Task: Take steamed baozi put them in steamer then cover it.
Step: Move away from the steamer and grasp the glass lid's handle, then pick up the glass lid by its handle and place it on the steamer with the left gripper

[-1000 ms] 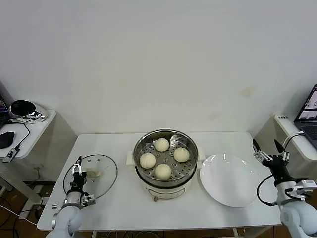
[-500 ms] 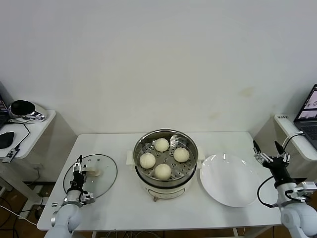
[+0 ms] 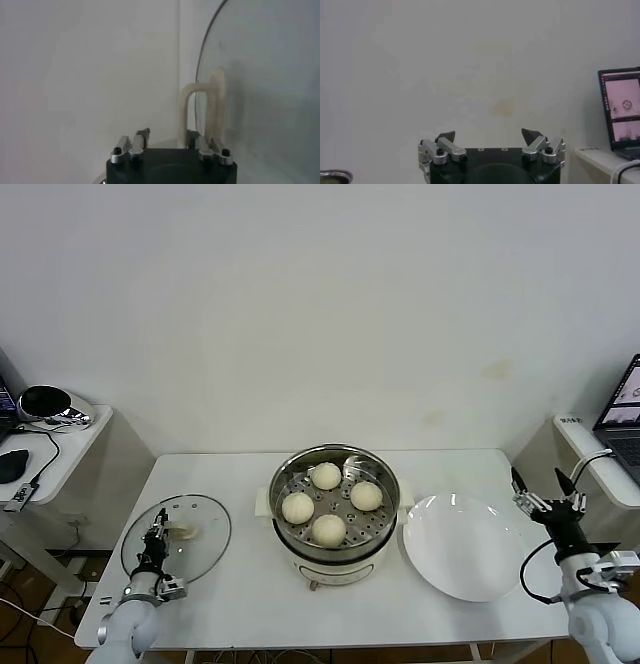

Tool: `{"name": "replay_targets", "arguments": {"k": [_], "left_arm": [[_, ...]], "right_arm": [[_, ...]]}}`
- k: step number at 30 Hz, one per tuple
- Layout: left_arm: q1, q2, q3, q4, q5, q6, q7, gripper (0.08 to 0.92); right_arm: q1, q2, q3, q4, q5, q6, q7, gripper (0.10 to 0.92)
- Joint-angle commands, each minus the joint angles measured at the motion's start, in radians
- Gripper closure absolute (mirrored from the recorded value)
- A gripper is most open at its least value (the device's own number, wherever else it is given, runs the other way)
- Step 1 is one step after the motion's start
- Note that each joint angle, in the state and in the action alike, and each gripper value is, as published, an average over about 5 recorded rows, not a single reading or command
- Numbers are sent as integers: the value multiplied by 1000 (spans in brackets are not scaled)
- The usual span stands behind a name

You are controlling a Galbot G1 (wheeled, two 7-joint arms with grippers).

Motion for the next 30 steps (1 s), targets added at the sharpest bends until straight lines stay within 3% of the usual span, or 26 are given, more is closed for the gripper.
{"name": "replay_targets", "arguments": {"k": [1,7,12,19,24,30], "left_arm": [[1,24,4,7,-2,-32,-18,727],[54,30,-10,-124,-40,-14,30,856],[131,23,-19,-328,-141,86,99,858],[182,-41,-26,-581,-133,457,174,858],[223,-59,-43,-703,-120,517,245,858],[242,-30,-40,-796,-38,590,292,858]], "right_arm": [[-2,2,2,4,-2,-2,2,203],[6,5,2,8,2,-7,11,203],[8,20,20,14,2,-20,18,203],[2,59,16,26,0,-60,29,203],[-3,87,-3,31,-7,-63,30,203],[-6,93,-10,51,-20,-64,28,203]]}}
